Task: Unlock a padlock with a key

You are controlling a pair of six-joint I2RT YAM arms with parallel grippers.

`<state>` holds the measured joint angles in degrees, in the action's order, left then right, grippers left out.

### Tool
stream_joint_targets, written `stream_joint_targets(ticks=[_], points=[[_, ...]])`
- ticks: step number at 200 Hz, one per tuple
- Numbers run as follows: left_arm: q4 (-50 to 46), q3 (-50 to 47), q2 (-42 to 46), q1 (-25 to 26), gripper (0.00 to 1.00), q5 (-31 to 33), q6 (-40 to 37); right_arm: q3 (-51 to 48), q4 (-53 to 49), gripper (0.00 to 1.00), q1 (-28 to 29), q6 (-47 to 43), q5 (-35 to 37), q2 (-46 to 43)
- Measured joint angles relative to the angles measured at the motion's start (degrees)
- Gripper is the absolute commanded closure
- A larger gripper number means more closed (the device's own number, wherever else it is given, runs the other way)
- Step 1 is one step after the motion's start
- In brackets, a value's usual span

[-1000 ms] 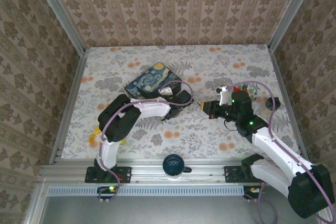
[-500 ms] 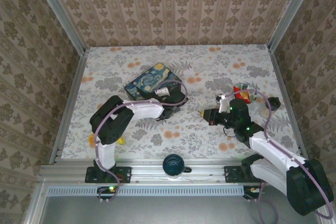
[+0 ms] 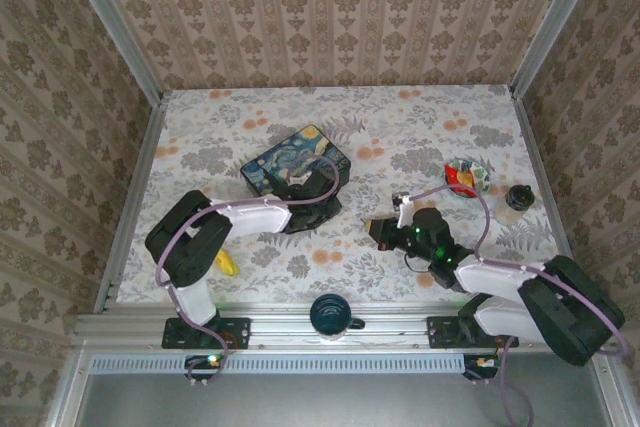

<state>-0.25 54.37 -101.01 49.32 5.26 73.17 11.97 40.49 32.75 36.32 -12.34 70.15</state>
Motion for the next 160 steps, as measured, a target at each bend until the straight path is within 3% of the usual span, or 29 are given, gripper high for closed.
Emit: stream_joint_targets(ticks=[71, 160], points=[[9.9, -2.4, 0.2, -1.4, 1.0, -4.0, 7.3, 3.3, 12.3, 1.0, 3.7, 1.6, 3.4, 13.4], [13.5, -3.0, 0.2, -1.5, 1.0, -4.0, 10.9, 6.5, 17.8, 1.0, 3.9, 1.9, 6.5, 20.7]])
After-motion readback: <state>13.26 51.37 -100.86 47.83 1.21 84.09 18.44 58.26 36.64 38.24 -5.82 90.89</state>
